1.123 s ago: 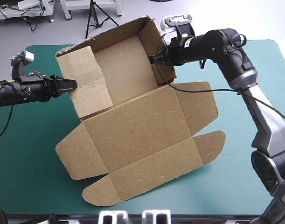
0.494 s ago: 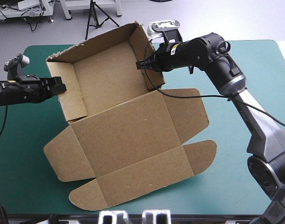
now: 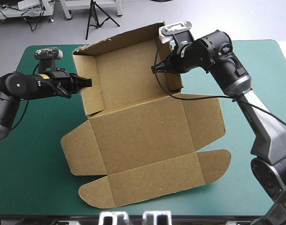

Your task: Fold the box

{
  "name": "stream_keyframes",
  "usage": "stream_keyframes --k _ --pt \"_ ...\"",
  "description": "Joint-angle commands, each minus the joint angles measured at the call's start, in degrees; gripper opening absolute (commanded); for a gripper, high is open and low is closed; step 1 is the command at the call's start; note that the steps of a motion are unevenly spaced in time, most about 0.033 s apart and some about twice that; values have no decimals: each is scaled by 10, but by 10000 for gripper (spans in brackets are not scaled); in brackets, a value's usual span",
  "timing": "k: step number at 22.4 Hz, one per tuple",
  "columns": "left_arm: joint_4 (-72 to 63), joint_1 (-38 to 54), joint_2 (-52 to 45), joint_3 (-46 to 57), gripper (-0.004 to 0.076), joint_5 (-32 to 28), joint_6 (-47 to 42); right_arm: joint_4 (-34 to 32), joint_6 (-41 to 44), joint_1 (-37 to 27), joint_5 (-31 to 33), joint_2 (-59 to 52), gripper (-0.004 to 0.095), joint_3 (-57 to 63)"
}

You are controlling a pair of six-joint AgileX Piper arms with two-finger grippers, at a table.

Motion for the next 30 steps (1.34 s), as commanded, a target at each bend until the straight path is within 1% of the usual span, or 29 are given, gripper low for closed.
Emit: stream_keyframes --k 1,4,6,7,8,9,13,14,17,18,22,30 --pt "-28 -48 -13 -56 -8 -24 -27 42 2 12 8 -29 -12 -16" --pt "6 -68 0 -92 -8 -5 -44 29 5 12 39 -29 -12 -16" --pt "37 -76 15 -118 -8 21 -63 20 9 12 59 -29 -13 -16" --pt "71 -84 33 -140 -8 47 -85 12 12 12 71 -29 -13 -16" --pt "83 -86 43 -147 -8 57 -94 13 12 12 71 -29 -13 -16" --pt "106 -93 63 -159 -8 81 -101 20 17 12 71 -28 -13 -16" --pt "127 -95 95 -162 -8 93 -120 24 29 11 71 -20 -13 -16" --pt "135 -95 111 -162 -8 98 -122 40 31 5 71 -10 -13 -16" --pt "144 -95 141 -162 -8 94 -139 115 31 -29 71 22 -13 -16" --pt "145 -95 146 -162 -8 90 -140 124 29 -35 71 28 -13 -16" --pt "145 -95 174 -162 -8 70 -154 131 28 -52 71 65 -13 -16" --pt "153 -95 227 -162 -8 20 -169 141 -17 -86 71 143 -13 -16"
